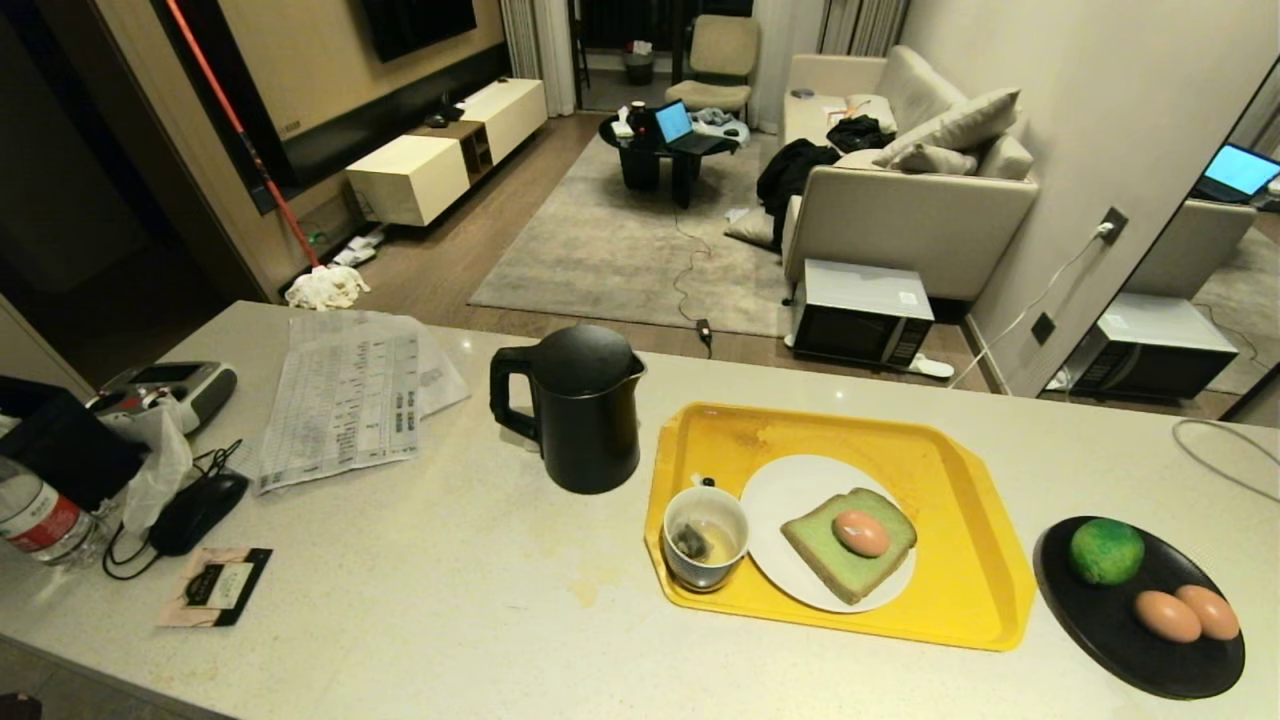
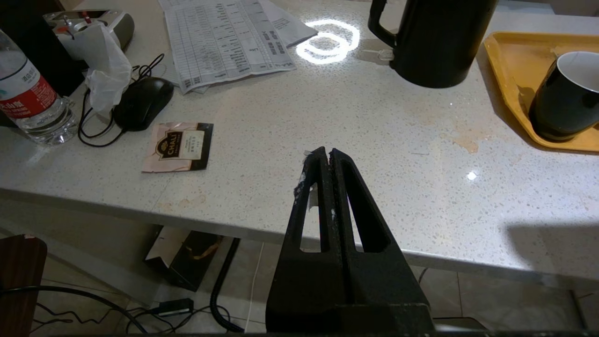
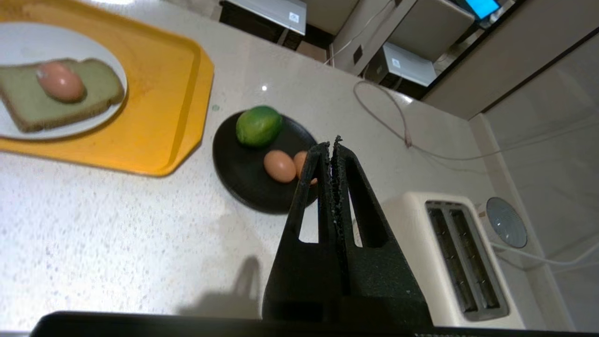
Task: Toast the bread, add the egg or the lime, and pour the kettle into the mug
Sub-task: Pick up the kettle
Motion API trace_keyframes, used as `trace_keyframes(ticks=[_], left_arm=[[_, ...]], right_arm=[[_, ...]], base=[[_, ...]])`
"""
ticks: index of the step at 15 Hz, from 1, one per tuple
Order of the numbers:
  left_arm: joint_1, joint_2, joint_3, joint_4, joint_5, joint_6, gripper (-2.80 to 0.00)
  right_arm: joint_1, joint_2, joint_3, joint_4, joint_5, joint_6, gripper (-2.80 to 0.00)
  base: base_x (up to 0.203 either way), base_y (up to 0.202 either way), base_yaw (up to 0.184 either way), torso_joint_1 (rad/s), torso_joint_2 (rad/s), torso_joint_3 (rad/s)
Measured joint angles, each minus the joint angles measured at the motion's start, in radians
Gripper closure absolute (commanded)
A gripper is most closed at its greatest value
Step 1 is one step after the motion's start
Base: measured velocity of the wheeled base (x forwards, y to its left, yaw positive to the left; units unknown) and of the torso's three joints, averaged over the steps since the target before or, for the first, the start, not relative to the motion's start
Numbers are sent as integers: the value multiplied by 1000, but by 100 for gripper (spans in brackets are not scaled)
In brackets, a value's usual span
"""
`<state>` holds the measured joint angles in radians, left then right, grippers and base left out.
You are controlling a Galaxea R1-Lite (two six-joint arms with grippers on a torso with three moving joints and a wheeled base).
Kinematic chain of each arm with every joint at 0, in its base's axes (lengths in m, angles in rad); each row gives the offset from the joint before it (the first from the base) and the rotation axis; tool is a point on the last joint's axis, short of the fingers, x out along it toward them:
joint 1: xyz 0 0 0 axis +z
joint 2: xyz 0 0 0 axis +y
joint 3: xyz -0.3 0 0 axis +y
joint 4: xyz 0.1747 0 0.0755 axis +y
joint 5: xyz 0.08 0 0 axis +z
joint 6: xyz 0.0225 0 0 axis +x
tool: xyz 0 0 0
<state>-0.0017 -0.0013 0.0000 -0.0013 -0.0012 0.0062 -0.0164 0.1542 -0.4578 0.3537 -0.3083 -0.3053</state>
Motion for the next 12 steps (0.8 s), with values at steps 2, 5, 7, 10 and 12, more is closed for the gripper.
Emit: trace_keyframes(ticks=[2, 5, 7, 10, 12], left_arm=[[0, 0, 0, 0, 0, 0, 0], [0, 0, 0, 0, 0, 0, 0], [0, 0, 0, 0, 0, 0, 0], [0, 0, 0, 0, 0, 0, 0], [0, 0, 0, 0, 0, 0, 0]], right_arm=[[4, -80, 96, 31, 18, 1, 0], [8, -135, 262, -72, 44, 1, 0], [8, -149, 320, -152, 141, -21, 0], [9, -154, 382, -230, 273, -79, 0], [9, -155, 412, -310, 352, -83, 0]], base=[[0, 0, 0, 0, 0, 0], [0, 0, 0, 0, 0, 0], [0, 0, 0, 0, 0, 0], [0, 0, 0, 0, 0, 0], [0, 0, 0, 0, 0, 0]])
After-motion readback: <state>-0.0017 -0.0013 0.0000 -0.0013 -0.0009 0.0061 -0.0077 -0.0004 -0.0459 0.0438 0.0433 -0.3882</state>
